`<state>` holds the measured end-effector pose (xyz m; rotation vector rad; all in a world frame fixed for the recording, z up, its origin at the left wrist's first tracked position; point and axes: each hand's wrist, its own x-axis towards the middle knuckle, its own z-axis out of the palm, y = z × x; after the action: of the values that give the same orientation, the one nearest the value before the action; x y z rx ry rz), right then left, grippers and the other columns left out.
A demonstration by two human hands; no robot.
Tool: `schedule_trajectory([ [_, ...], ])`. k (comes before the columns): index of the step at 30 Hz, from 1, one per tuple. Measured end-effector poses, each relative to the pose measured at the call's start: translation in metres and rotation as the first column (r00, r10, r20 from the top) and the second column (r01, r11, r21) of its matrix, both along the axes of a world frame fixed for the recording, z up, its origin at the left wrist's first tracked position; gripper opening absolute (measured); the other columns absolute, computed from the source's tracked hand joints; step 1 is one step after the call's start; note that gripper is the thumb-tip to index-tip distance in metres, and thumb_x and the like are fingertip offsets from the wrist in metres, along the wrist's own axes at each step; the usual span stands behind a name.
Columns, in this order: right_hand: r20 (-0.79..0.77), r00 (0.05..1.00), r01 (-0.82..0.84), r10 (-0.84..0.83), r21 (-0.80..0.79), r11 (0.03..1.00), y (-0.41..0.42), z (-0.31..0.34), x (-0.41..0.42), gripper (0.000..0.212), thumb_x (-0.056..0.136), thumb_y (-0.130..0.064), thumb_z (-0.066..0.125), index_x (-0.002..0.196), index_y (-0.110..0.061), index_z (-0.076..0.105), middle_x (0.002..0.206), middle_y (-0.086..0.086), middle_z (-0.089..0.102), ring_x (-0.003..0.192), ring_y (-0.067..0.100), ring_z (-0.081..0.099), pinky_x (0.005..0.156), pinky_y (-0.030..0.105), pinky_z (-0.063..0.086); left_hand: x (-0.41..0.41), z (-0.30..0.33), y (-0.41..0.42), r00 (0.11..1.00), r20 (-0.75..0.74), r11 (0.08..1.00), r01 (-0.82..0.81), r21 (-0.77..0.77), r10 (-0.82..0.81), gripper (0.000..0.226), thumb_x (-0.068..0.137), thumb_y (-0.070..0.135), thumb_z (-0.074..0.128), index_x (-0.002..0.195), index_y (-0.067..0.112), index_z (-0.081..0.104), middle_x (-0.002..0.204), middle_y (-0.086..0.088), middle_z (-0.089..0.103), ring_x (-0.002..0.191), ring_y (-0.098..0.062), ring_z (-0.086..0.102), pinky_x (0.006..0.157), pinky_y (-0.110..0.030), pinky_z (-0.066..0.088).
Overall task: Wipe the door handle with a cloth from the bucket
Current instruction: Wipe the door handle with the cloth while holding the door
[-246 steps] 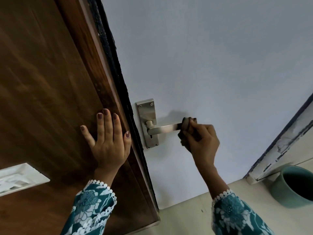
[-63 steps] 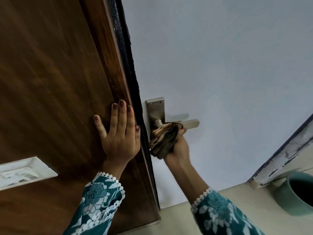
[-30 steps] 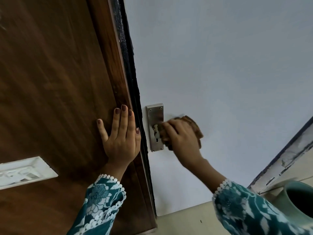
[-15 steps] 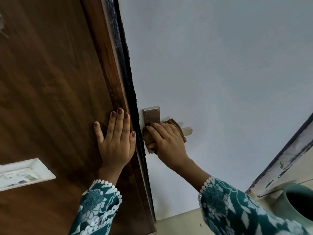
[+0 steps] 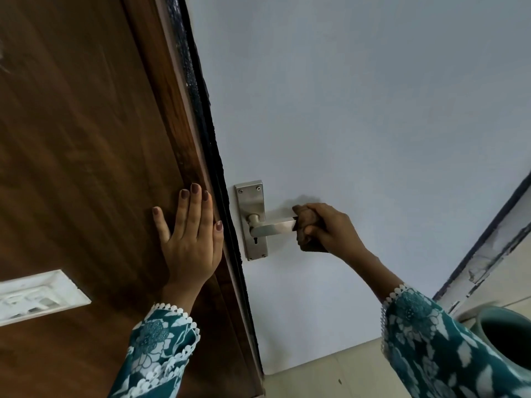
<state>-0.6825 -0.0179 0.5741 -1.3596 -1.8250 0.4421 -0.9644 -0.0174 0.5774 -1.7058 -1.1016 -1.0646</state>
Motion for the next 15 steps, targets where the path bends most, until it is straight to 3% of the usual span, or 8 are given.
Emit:
schedule_trajectory([
  [2,-0.291,0.956,-0.008,-0.037,-0.151,0.988,-0.004,-0.007,-0.001,0.037,0.083,-0.003,0.056,0.116,-0.017,0.061,0.105,0.002,0.070,0.089,0.019,0.067,0.083,0.034,0.055,0.001,0.000,0.000,1.000,0.001,1.000,0.005,0.004,-0.005,0.056,0.101,0.029,0.031,0.152,0.012,0.011,0.161,0.001,-0.001,0.148,-0.018,0.007,0.117,-0.050,-0.005],
  [3,-0.480,0.876,-0.055,-0.047,-0.196,0.979,-0.007,-0.012,-0.006,0.033,0.087,-0.006,0.054,0.118,-0.017,0.058,0.096,0.008,0.071,0.079,0.028,0.068,0.074,0.040,0.057,0.002,0.000,0.001,1.000,0.003,1.000,0.005,0.010,-0.005,0.056,0.101,0.028,0.030,0.151,0.012,0.011,0.161,0.001,-0.001,0.148,-0.018,0.007,0.117,-0.050,-0.004],
  [6,-0.894,0.413,-0.175,-0.174,-0.266,0.948,-0.022,-0.024,-0.040,0.021,0.098,-0.019,0.044,0.109,-0.007,0.057,0.078,0.020,0.068,0.056,0.032,0.066,0.048,0.035,0.054,0.004,-0.001,0.002,1.000,0.008,0.999,-0.021,0.032,0.021,0.056,0.101,0.027,0.030,0.151,0.011,0.011,0.161,0.000,-0.001,0.148,-0.019,0.007,0.117,-0.050,-0.003],
  [8,-0.946,0.167,-0.270,-0.276,-0.313,0.911,-0.027,-0.023,-0.073,0.031,0.101,-0.025,0.034,0.100,-0.002,0.055,0.067,0.016,0.069,0.050,0.025,0.067,0.042,0.030,0.053,0.004,0.000,0.003,0.999,-0.001,0.999,-0.033,0.027,0.033,0.057,0.101,0.028,0.029,0.151,0.010,0.010,0.161,-0.001,-0.002,0.148,-0.019,0.006,0.117,-0.050,-0.004],
  [9,-0.950,0.100,-0.332,-0.297,-0.313,0.890,-0.027,-0.022,-0.091,0.036,0.102,-0.026,0.032,0.102,0.002,0.054,0.065,0.017,0.068,0.050,0.025,0.066,0.044,0.032,0.054,0.004,0.000,0.002,0.999,-0.007,0.999,-0.033,0.018,0.033,0.057,0.101,0.028,0.028,0.151,0.010,0.009,0.161,-0.001,-0.003,0.148,-0.019,0.005,0.117,-0.050,-0.004],
  [12,-0.926,0.061,-0.373,-0.372,-0.367,0.852,-0.029,-0.015,-0.140,0.032,0.102,-0.025,0.035,0.103,-0.004,0.058,0.088,0.019,0.067,0.080,0.032,0.066,0.077,0.046,0.055,0.003,0.002,-0.002,0.999,-0.019,0.999,-0.032,-0.020,0.032,0.057,0.102,0.030,0.027,0.152,0.011,0.006,0.161,0.000,-0.006,0.148,-0.018,0.002,0.117,-0.049,-0.006],
  [14,-0.908,0.139,-0.349,-0.396,-0.419,0.838,-0.033,-0.011,-0.150,0.027,0.100,-0.026,0.038,0.102,-0.010,0.060,0.104,0.018,0.064,0.099,0.033,0.061,0.094,0.048,0.049,0.002,0.003,-0.005,0.999,-0.018,0.998,-0.037,-0.053,0.036,0.057,0.102,0.031,0.026,0.152,0.012,0.005,0.161,0.001,-0.007,0.148,-0.017,0.001,0.117,-0.049,-0.007],
  [15,-0.908,0.204,-0.358,-0.366,-0.417,0.835,-0.035,-0.010,-0.146,0.026,0.100,-0.024,0.039,0.101,-0.010,0.061,0.104,0.017,0.065,0.097,0.031,0.062,0.092,0.045,0.051,0.002,0.004,-0.007,0.999,-0.019,0.997,-0.040,-0.067,0.039,0.057,0.102,0.031,0.026,0.152,0.013,0.005,0.161,0.002,-0.008,0.148,-0.017,0.001,0.117,-0.048,-0.007],
])
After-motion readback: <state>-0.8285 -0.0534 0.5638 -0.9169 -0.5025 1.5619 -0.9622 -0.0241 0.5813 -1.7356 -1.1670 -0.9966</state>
